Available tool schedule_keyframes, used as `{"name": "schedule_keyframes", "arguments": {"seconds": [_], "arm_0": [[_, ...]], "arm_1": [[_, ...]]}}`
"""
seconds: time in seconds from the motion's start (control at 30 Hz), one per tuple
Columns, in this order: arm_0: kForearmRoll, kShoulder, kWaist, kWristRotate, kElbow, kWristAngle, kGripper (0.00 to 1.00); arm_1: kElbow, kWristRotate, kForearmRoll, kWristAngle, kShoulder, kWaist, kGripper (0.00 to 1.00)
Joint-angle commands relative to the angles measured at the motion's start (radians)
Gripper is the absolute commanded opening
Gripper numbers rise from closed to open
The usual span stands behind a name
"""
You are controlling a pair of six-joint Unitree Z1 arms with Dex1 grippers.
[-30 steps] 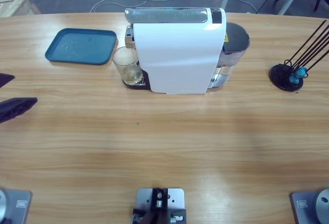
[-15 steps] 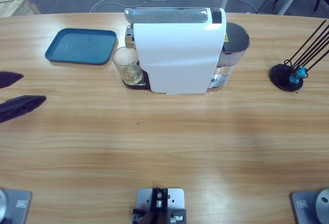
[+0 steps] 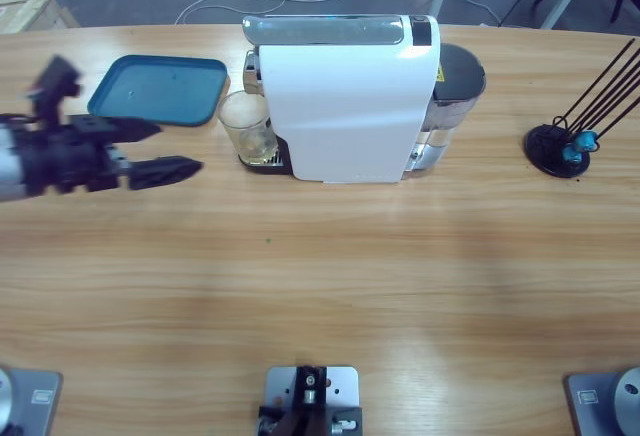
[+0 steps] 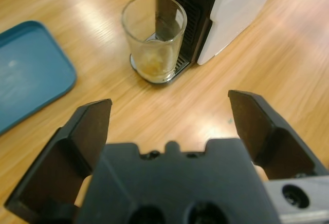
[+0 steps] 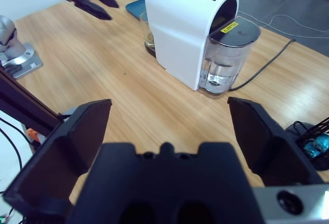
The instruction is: Pour coffee
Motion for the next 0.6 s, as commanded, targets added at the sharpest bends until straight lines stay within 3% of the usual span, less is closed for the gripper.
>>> {"name": "schedule_keyframes", "arguments": {"seconds": [0.03,0.27,0.6], "arm_0": [[-0.152,0.246,0.002,0.037,-0.059,-0.047,0.982],[-0.251,0.379,0.002,0.045,-0.109,-0.061,0.982],[-0.257,0.495,0.002,0.040,-0.226,-0.081,0.981]], "arm_1": [[0.030,0.010,-0.006,0.021,0.037,0.006,1.000],[0.031,0.010,-0.006,0.024,0.040,0.006,1.000],[0.032,0.010,-0.006,0.026,0.037,0.006,1.000]]}}
